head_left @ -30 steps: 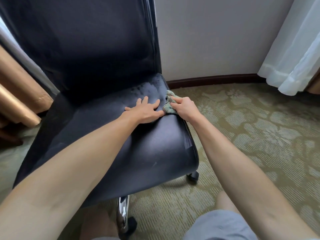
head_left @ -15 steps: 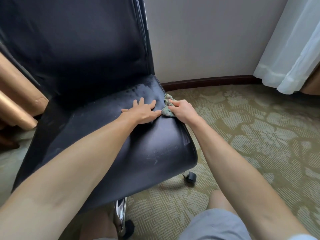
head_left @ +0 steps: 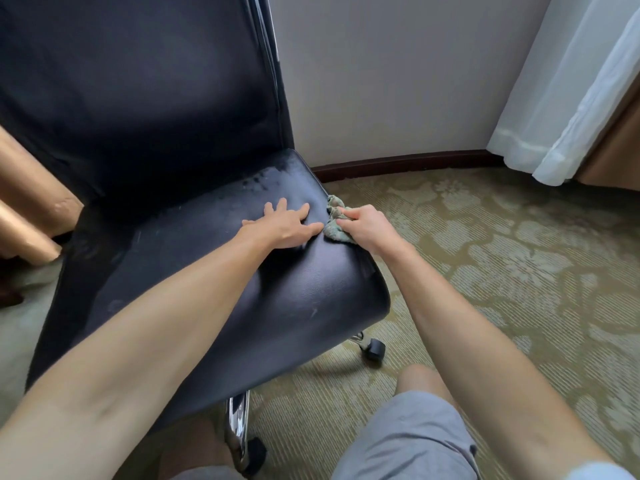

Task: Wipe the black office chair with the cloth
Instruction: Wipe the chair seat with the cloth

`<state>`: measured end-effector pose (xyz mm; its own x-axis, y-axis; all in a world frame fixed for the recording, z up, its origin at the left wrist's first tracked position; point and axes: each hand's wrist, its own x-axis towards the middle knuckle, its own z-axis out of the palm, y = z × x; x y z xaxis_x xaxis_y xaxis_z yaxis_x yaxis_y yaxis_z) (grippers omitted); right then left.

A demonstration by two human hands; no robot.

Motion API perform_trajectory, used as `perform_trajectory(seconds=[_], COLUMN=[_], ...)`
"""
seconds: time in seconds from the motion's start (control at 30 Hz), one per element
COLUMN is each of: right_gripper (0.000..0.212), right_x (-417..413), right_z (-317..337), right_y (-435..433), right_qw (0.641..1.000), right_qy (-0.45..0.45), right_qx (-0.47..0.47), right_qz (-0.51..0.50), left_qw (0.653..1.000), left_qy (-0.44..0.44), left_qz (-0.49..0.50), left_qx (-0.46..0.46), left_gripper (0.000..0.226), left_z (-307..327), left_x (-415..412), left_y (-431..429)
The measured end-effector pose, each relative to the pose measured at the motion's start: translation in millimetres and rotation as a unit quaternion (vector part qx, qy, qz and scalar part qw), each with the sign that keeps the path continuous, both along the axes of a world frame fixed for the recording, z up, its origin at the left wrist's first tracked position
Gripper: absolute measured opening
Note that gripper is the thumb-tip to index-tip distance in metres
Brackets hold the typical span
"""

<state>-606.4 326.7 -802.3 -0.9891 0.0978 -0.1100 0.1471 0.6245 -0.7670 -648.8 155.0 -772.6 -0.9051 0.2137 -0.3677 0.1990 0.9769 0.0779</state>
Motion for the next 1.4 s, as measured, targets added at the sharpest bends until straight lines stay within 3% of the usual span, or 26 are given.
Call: perform_trajectory(seconds=[0.2, 0.43, 0.87, 1.17, 1.4], right_gripper=[0.037, 0.036, 0.037, 0.037, 0.035], right_x=[-8, 45, -6, 79, 33], right_z=[2, -26, -23, -41, -29], right_y=[4, 19, 22, 40, 28], right_qw=[1.000, 0.998, 0.997, 0.992, 0.997], right_qy=[-0.008, 0.042, 0.017, 0.087, 0.072], right_qx=[-0.001, -0.027, -0.080, -0.088, -0.032], right_qz=[-0.011, -0.026, 0.013, 0.013, 0.017], left_qw=[1.000, 1.000, 1.000, 1.000, 1.000], left_qy=[-0.006, 0.003, -0.004, -0.007, 0.002], left_qz=[0.008, 0.014, -0.005, -0.010, -0.009], left_qx=[-0.009, -0.006, 0.004, -0.009, 0.000], left_gripper=[0.074, 0.074, 0.080, 0.088, 0.085], left_z=[-3, -5, -5, -6, -6], left_x=[-15, -14, 4, -6, -2], left_y=[4, 4, 8, 6, 6])
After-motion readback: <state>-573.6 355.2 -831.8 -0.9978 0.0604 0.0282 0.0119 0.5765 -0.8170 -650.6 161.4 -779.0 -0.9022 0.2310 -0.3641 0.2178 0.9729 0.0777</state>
